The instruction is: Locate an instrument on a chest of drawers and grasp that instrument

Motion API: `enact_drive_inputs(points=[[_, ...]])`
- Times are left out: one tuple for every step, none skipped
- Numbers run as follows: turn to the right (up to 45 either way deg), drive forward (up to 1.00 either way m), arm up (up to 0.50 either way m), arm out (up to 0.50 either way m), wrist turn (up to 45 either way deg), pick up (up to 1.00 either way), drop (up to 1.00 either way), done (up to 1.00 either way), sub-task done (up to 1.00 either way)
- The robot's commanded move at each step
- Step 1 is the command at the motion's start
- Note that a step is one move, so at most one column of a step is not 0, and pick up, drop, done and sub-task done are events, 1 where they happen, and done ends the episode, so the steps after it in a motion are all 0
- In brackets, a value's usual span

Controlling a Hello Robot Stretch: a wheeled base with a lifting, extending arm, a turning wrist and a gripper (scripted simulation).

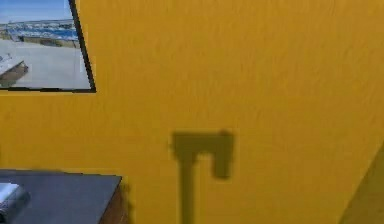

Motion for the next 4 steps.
enact_drive_inputs(points=[[-45.0,0.00,0.00,0.00,0.0,0.00,0.00,0.00,0.00],[-45.0,0.00,0.00,0.00,0.0,0.00,0.00,0.00,0.00],[-45.0,0.00,0.00,0.00,0.0,0.00,0.00,0.00,0.00],[0.0,0.00,0.50,0.00,0.0,0.00,0.00,0.00,0.00]])
